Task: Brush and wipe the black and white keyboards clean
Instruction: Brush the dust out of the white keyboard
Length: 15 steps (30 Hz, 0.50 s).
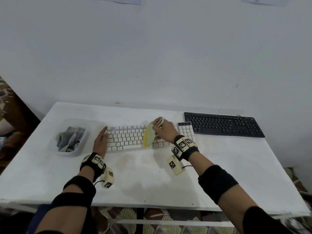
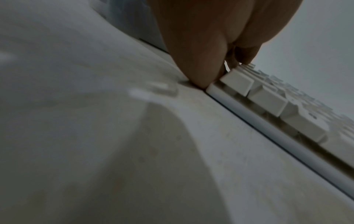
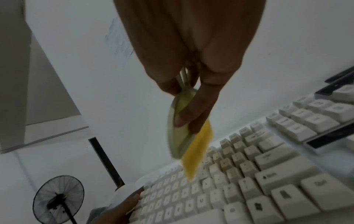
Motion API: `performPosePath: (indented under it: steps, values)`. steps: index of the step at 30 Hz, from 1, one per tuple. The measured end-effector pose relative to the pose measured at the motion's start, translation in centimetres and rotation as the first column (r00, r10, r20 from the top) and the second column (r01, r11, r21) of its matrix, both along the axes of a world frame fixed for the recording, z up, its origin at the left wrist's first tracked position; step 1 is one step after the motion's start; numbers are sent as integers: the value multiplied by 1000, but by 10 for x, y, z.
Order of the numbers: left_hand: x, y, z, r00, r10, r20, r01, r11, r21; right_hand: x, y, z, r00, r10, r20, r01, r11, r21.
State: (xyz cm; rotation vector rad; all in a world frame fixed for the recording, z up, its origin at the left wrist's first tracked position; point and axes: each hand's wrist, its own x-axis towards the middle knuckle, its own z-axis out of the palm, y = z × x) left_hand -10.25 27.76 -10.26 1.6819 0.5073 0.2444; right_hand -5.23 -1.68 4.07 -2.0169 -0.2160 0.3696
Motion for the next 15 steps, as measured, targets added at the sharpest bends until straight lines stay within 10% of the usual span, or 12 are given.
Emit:
performPosePath:
  steps: [4,15]
  values:
    - [0,-1,0,1000,5,8,-5,1000,-14,6,7,3,984,-149,101,144,988,54]
    - [0,-3,2,1000,19,15,-18,999,-49,-18,11,-10,1000,26,4,-26,1000,-17]
